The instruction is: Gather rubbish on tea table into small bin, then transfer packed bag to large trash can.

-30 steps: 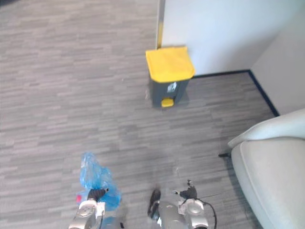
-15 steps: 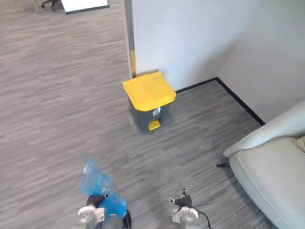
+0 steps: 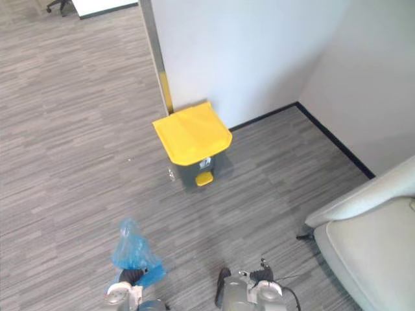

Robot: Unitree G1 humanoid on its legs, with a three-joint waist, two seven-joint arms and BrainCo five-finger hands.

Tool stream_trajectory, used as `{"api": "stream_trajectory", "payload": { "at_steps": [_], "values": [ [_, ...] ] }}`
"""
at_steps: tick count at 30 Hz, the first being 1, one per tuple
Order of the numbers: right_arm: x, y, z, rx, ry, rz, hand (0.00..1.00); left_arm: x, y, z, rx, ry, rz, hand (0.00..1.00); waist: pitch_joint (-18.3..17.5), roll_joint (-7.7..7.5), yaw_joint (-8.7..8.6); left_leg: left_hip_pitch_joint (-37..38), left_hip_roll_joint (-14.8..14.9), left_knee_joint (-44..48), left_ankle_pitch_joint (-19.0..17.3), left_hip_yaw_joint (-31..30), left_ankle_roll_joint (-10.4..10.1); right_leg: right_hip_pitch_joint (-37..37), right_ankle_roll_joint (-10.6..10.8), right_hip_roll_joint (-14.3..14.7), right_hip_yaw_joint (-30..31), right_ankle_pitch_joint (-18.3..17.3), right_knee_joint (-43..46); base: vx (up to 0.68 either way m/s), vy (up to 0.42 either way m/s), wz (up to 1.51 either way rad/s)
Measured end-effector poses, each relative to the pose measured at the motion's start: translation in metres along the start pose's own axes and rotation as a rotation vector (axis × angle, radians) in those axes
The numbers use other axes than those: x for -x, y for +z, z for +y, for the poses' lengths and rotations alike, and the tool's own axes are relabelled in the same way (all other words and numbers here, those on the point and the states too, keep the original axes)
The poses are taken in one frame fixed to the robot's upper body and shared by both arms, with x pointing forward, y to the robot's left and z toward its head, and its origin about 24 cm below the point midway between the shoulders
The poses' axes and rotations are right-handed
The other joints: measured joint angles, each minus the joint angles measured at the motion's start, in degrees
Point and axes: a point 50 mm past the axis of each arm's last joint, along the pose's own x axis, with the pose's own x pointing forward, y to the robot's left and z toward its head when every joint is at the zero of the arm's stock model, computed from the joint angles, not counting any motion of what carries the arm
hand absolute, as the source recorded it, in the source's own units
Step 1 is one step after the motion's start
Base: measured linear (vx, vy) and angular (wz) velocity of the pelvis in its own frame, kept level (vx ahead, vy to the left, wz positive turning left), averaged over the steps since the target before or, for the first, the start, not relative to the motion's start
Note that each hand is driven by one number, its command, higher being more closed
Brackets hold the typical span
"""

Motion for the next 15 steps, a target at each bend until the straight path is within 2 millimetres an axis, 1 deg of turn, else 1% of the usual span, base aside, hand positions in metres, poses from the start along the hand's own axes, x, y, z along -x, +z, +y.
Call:
{"api": "stream_trajectory", "payload": {
  "at_steps": [1,2,3,4,5,6,7,8,9,10,11,12,13,14,15],
  "values": [
    [0.000,0.000,0.001,-0.003,0.001,0.000,0.00,0.000,0.002,-0.001,0.007,-0.003,-0.009,1.00,0.02,-0.10,0.07,-1.01,0.13,1.09,-0.82,0.68,-0.02,1.26,0.00,-0.02,0.03,0.00,-0.87,0.26,-0.017,-0.03],
    [-0.001,0.003,0.001,-0.014,0.000,-0.007,0.00,0.000,0.006,-0.002,0.009,-0.015,-0.028,1.00,-0.03,-0.65,0.08,-3.23,-0.43,0.06,-2.61,2.24,0.52,2.71,0.07,-0.42,0.31,0.05,-2.39,0.24,0.002,-0.06],
    [-0.001,0.005,0.002,-0.021,-0.001,-0.011,0.00,0.000,0.008,-0.003,0.010,-0.020,-0.036,1.00,-0.08,-0.61,0.14,-4.41,-1.32,-2.35,-3.14,2.65,0.71,3.11,0.17,-0.96,0.49,0.10,-2.65,0.22,0.059,-0.13],
    [-0.002,0.007,0.002,-0.030,-0.003,-0.015,0.00,-0.001,0.009,-0.004,0.011,-0.024,-0.037,1.00,-0.14,-0.71,0.28,-5.75,-2.79,-7.44,-3.33,3.21,1.10,3.27,0.50,-1.76,0.79,0.28,-2.99,0.19,0.110,-0.12],
    [-0.002,0.009,0.002,-0.035,-0.004,-0.015,0.00,-0.001,0.009,-0.005,0.010,-0.027,-0.037,1.00,0.17,-1.00,0.28,-6.28,-4.70,-14.35,-2.23,3.60,2.29,3.92,1.45,-2.94,1.14,0.43,-3.58,0.19,0.131,-0.08],
    [-0.002,0.008,0.001,-0.040,-0.008,-0.013,0.00,-0.001,0.009,-0.006,0.010,-0.030,-0.036,1.00,0.10,-0.93,0.29,-6.39,-5.92,-19.92,0.39,3.58,2.89,4.46,2.59,-3.56,1.24,0.41,-4.00,0.19,0.154,-0.04],
    [-0.003,0.006,-0.006,-0.042,-0.027,-0.006,0.00,0.001,0.006,-0.008,0.012,-0.034,-0.028,1.00,-0.39,0.16,0.38,-5.83,-6.83,-26.87,9.81,3.20,3.64,5.14,4.64,-3.13,1.56,0.11,-4.73,0.21,0.167,-0.10],
    [-0.002,0.002,-0.003,-0.047,-0.024,0.011,0.00,0.000,0.008,-0.006,0.008,-0.030,-0.033,1.00,-0.35,-0.72,0.76,-5.09,-7.52,-26.80,9.28,3.75,4.09,5.65,5.54,-3.69,2.59,0.03,-5.25,0.24,0.214,-0.04],
    [0.000,-0.002,0.003,-0.055,-0.009,0.021,0.00,-0.002,0.011,0.000,-0.005,-0.019,-0.047,1.00,-0.95,-1.95,1.20,-4.41,-9.24,-28.26,9.16,3.92,4.73,5.95,6.43,-4.92,3.51,0.62,-6.80,0.23,0.215,-0.03],
    [0.001,-0.002,0.007,-0.061,0.001,0.025,0.00,-0.002,0.012,0.006,-0.016,-0.008,-0.047,1.00,-1.31,-3.25,1.21,-4.37,-10.33,-28.49,8.48,4.56,5.53,5.98,7.21,-6.12,3.89,0.12,-7.00,0.19,0.176,0.00],
    [0.001,-0.002,0.009,-0.065,0.005,0.024,0.00,-0.002,0.011,0.008,-0.022,-0.004,-0.042,1.00,-1.23,-3.75,1.22,-4.06,-10.69,-28.39,7.88,5.26,5.86,6.04,7.57,-6.71,4.21,-0.14,-6.33,0.19,0.149,-0.22],
    [0.001,-0.002,0.010,-0.063,0.006,0.024,0.00,-0.001,0.006,0.010,-0.026,0.000,-0.027,1.00,-1.02,-4.17,1.56,-2.98,-11.62,-28.14,5.76,5.63,6.27,5.78,8.25,-8.01,5.00,-0.77,-4.14,0.17,0.157,-0.28],
    [0.001,-0.003,0.008,-0.061,0.004,0.028,0.00,-0.002,0.005,0.012,-0.030,0.004,-0.020,1.00,-1.02,-4.14,1.67,-1.57,-12.23,-28.34,3.96,6.15,6.46,4.69,9.10,-9.14,5.89,-1.31,0.20,0.15,0.161,-0.36],
    [0.001,-0.003,0.008,-0.056,0.003,0.027,0.00,-0.001,0.003,0.011,-0.030,0.002,-0.014,1.00,-0.95,-3.88,1.68,-0.29,-12.36,-28.88,3.55,6.85,6.62,2.81,9.21,-9.78,7.02,-1.35,5.06,0.13,0.188,-0.30],
    [0.002,-0.005,0.008,-0.053,0.005,0.027,0.00,0.000,0.001,0.011,-0.049,-0.005,-0.009,1.00,-1.02,-3.67,1.44,1.02,-12.70,-29.36,2.72,7.15,6.99,-1.41,9.64,-11.12,8.33,-0.70,15.53,0.14,0.173,-0.11]
  ]
}}
